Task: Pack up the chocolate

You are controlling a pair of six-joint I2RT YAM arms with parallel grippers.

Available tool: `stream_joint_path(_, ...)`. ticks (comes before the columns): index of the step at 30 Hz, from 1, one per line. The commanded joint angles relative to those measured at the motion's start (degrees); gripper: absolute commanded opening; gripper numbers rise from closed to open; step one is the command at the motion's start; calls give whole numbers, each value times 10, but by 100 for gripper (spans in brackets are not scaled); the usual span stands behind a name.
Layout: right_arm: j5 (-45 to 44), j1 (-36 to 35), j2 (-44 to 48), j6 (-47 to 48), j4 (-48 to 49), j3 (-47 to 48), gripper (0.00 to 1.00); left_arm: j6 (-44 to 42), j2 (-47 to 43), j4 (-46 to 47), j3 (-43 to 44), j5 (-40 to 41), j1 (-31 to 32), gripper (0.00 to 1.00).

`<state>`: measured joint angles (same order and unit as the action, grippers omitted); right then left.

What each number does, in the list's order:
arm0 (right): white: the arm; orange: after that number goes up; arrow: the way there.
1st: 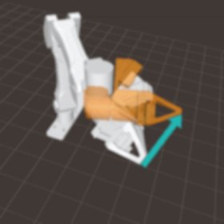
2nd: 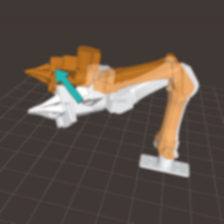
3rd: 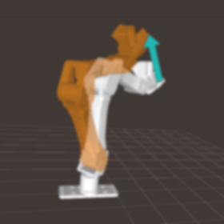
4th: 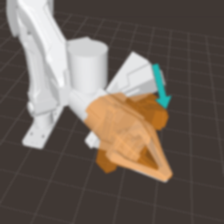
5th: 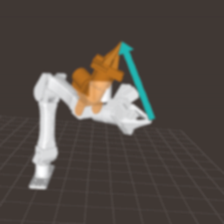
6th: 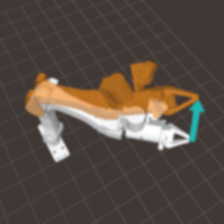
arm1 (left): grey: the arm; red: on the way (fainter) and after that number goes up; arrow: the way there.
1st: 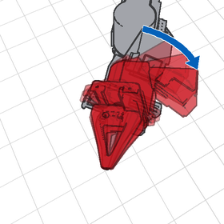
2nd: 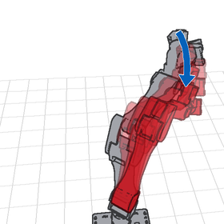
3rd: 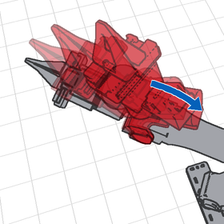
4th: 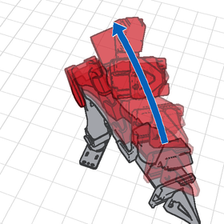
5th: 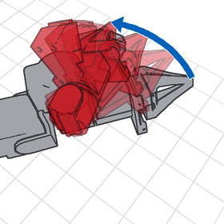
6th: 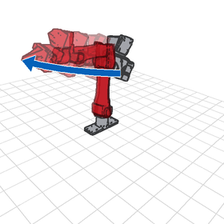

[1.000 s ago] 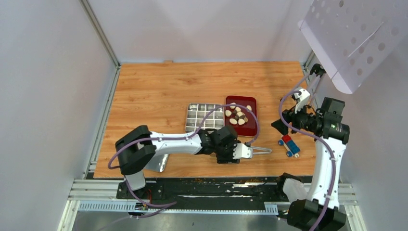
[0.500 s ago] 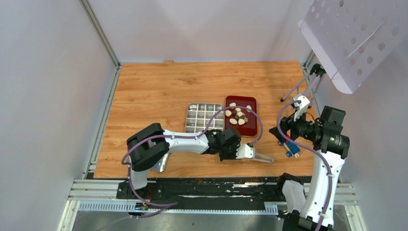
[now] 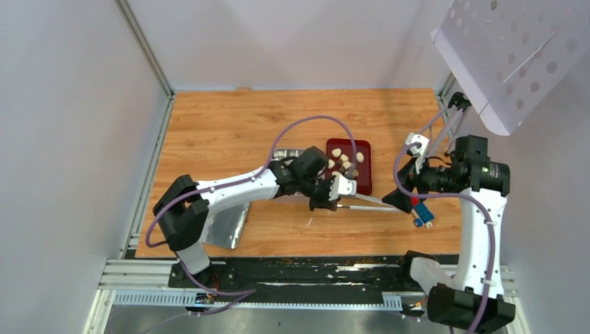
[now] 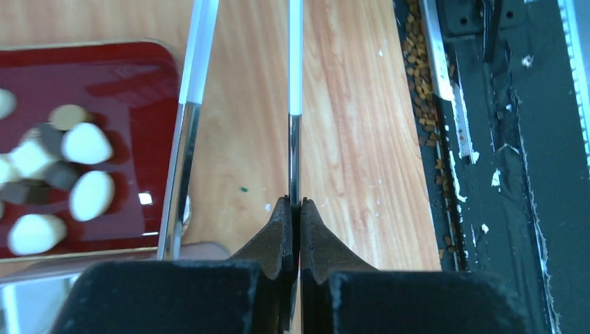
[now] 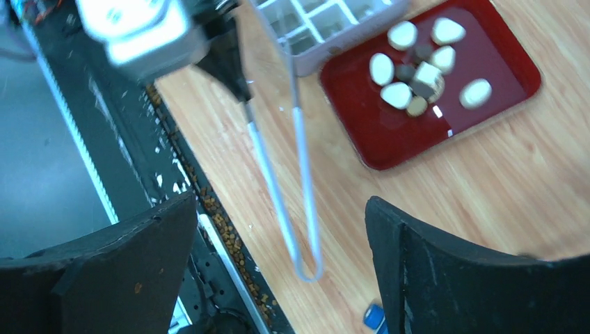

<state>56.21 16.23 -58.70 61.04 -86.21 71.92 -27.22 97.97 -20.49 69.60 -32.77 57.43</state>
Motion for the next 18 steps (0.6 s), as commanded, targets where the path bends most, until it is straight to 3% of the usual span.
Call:
stream_joint_path(1,-30,-128,9,4,10,32,92,0,-42,-7,26,-62,-28,0)
stream_joint_path(5,-95,-246,-35,-13,49,46,91,-8,-44,-13,39,-70,-47,0)
stream_joint_path(11,-77,-266,-114,6,82,106,87,-33,-56,-29,56,-83,-60,0)
stream_joint_path(18,-70,-306,-109,-67,204,52,89,51,-98,59,26,-86,-76,0)
